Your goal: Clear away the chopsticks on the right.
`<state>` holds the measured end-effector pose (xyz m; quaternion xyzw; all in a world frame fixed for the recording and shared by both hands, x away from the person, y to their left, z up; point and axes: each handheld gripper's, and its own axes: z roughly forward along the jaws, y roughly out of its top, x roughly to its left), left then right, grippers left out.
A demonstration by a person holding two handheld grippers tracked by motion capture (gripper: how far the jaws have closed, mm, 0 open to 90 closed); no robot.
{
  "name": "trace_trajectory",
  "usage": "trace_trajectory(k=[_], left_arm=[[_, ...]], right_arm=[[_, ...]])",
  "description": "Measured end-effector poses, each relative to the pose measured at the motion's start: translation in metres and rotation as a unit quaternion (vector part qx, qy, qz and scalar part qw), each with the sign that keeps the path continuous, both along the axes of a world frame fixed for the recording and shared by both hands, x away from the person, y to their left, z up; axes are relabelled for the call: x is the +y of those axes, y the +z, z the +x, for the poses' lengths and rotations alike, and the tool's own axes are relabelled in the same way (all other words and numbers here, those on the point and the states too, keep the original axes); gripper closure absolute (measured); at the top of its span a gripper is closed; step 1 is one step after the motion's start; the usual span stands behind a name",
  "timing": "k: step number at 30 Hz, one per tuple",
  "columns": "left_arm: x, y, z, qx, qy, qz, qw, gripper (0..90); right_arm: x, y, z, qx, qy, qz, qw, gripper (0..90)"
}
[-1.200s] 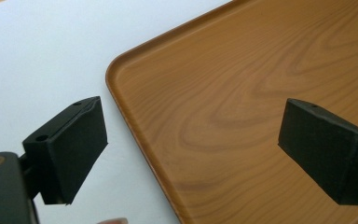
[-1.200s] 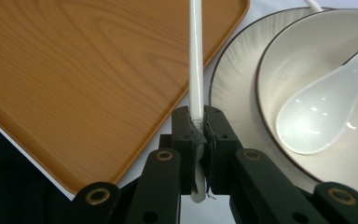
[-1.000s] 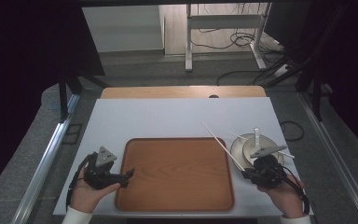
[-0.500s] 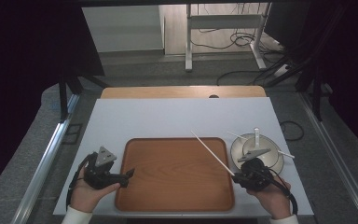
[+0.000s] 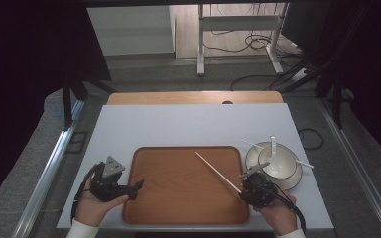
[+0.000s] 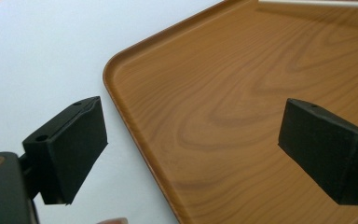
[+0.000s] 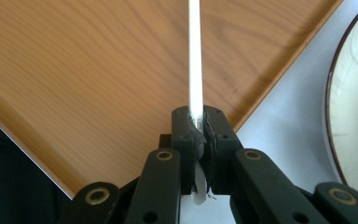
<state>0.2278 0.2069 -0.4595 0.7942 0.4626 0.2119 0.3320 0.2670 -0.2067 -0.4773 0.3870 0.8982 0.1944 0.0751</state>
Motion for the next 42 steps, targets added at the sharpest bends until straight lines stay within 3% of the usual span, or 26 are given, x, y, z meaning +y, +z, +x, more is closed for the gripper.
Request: trace_trajectory(k=[16,21,25,28,31,34,37,40,42], left_arm=[[-0.002,0.000,0.000,-0.001,-0.002,0.001,1.0000,7.3],[-0.001,0.000,0.000,0.000,-0.002,0.002,1.0000,7.3],[-0.002,0.000,0.000,-0.002,-0.001,0.002,1.0000,7.3],[-0.002,0.000,-0.001,-0.002,-0.002,0.003,1.0000,7.3],[-0.002,0.001,-0.001,-0.002,-0.001,0.002,1.0000,7.3],[-0.001,0.001,-0.001,-0.002,-0.001,0.004,1.0000,7.3],[0.000,0.002,-0.001,-0.003,-0.002,0.004,1.0000,7.3],[0.000,0.002,0.000,-0.003,-0.001,0.005,1.0000,7.3],[0.000,0.002,0.000,-0.003,-0.001,0.005,1.0000,7.3]], right_arm=[[0.017,-0.014,-0.004,0.023,0.021,-0.048,0.9984,83.3],[0.018,-0.014,-0.005,0.024,0.025,-0.051,0.9981,82.5],[0.019,-0.014,-0.006,0.024,0.030,-0.053,0.9979,77.5],[0.020,-0.012,-0.007,0.025,0.039,-0.047,0.9978,65.6],[0.020,-0.003,-0.008,-0.004,0.045,-0.029,0.9986,53.9],[0.021,0.006,-0.010,-0.037,0.046,-0.002,0.9983,47.7],[0.025,0.009,-0.010,-0.064,0.050,0.005,0.9967,43.9],[0.030,0.010,-0.007,-0.070,0.051,0.021,0.9960,42.7],[0.035,0.010,-0.004,-0.078,0.054,0.035,0.9949,46.4]])
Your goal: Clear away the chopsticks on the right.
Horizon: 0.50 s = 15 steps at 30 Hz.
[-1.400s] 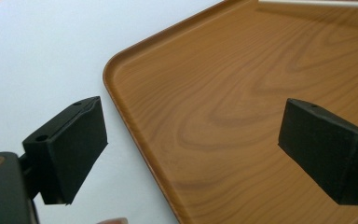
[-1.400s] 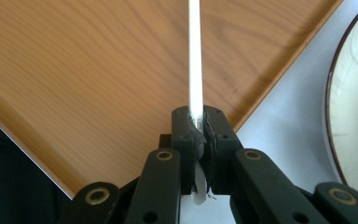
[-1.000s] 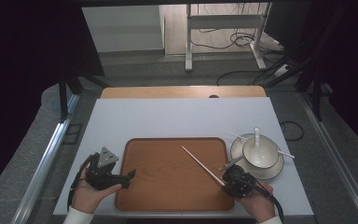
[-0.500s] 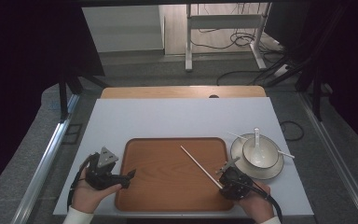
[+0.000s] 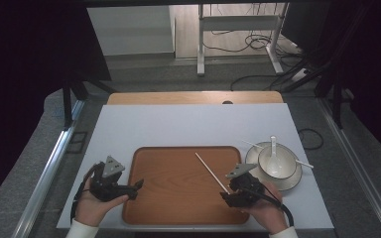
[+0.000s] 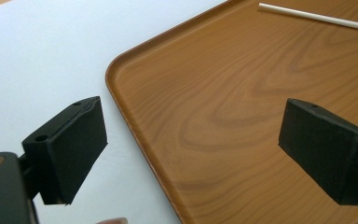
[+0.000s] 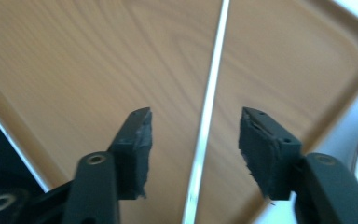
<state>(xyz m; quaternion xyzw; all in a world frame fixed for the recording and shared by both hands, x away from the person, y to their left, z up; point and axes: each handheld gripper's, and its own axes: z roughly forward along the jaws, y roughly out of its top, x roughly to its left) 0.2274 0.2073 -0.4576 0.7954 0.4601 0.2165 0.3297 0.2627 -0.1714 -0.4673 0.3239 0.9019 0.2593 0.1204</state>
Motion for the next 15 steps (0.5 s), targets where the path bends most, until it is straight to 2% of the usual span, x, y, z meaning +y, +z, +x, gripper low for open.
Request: trace_trajectory(k=[2,5,7,9,11,15], left_arm=[[0.000,0.000,0.000,-0.001,0.001,0.000,1.0000,7.3],[0.000,0.000,0.000,-0.001,0.002,0.000,1.0000,7.3],[0.000,0.000,0.000,0.000,0.002,0.001,1.0000,7.3],[0.001,-0.001,0.000,0.000,0.003,0.001,1.0000,7.3],[0.001,-0.001,0.000,-0.001,0.006,-0.002,1.0000,7.3],[0.001,-0.001,-0.001,-0.001,0.006,-0.001,1.0000,7.3]], right_arm=[[0.005,0.000,0.006,0.006,0.005,0.017,0.9998,53.2],[0.013,0.000,0.020,0.030,0.008,0.035,0.9989,67.3],[0.019,-0.001,0.029,0.042,0.007,0.039,0.9983,76.6],[0.024,-0.003,0.037,0.044,0.007,0.038,0.9983,86.0],[0.027,-0.006,0.044,0.050,0.005,0.042,0.9979,89.5],[0.033,-0.015,0.056,0.056,-0.005,0.043,0.9975,89.9]])
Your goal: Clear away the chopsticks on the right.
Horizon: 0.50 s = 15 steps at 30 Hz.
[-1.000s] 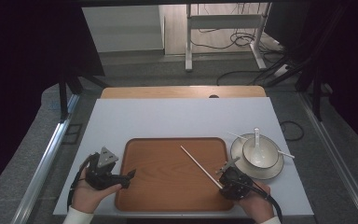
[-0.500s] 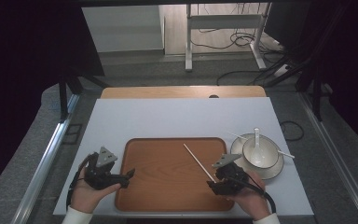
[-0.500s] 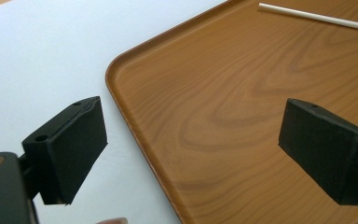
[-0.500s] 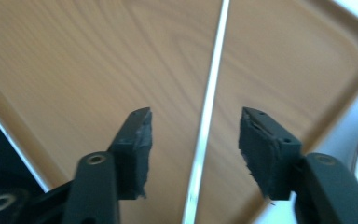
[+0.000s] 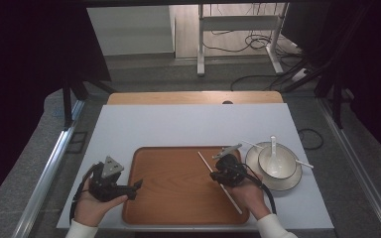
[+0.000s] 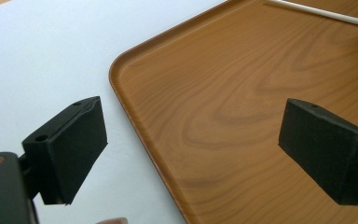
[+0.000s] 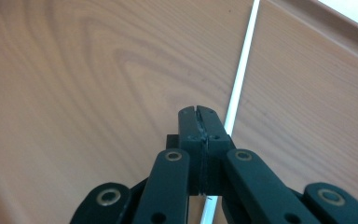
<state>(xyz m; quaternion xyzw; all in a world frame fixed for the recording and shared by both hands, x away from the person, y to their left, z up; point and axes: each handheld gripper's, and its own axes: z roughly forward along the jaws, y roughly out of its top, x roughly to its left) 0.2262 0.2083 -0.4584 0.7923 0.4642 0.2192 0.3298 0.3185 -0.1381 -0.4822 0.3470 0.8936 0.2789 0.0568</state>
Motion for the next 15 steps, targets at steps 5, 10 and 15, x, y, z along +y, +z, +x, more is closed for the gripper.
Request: trace_trajectory(k=[5,10,15], left_arm=[[0.001,-0.001,0.000,0.002,0.000,0.004,1.0000,7.3],[0.001,-0.001,0.000,0.001,0.002,0.001,1.0000,7.3],[-0.001,-0.001,-0.001,0.001,-0.002,0.004,1.0000,7.3]], right_arm=[[0.003,-0.010,0.007,0.010,-0.007,-0.006,0.9999,89.9],[-0.003,-0.013,0.010,0.016,-0.020,-0.008,0.9997,89.9],[-0.008,-0.015,0.010,0.021,-0.025,-0.004,0.9995,89.9]])
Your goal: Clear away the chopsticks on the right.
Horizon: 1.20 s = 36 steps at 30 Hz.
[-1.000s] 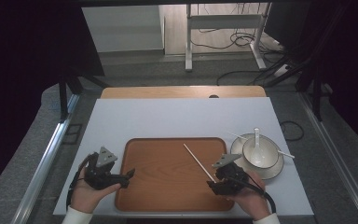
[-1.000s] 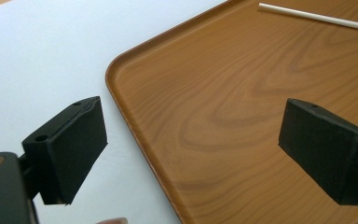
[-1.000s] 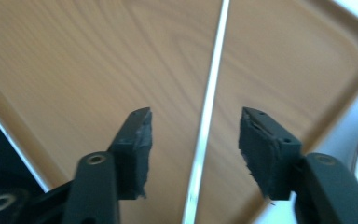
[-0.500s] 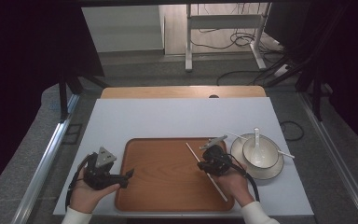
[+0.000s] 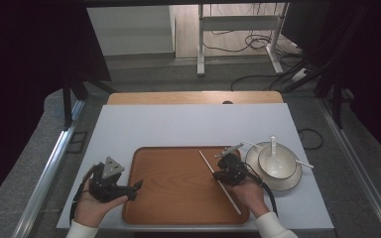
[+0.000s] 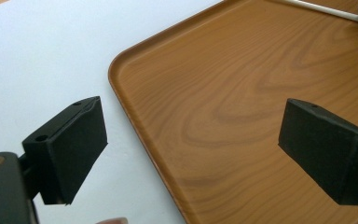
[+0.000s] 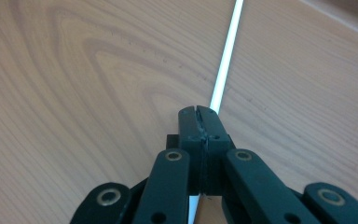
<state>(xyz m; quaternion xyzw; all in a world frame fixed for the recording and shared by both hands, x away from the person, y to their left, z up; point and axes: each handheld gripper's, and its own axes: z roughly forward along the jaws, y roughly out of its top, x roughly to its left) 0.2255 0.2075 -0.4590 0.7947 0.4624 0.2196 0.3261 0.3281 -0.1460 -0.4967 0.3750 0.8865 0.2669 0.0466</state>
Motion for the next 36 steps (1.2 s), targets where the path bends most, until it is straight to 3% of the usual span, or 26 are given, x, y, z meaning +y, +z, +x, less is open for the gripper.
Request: trace_trajectory(k=[7,13,36], left_arm=[[0.001,0.000,0.000,0.000,0.002,-0.002,1.0000,7.3],[0.001,0.001,0.000,-0.001,0.000,0.000,1.0000,7.3],[0.002,0.000,0.000,-0.001,0.002,-0.003,1.0000,7.3]], right_arm=[[0.004,0.001,-0.003,-0.009,0.007,0.001,0.9999,89.9],[0.007,-0.004,-0.004,-0.002,0.010,-0.007,0.9999,89.9],[-0.018,-0.002,-0.005,-0.006,-0.034,-0.028,0.9990,89.9]])
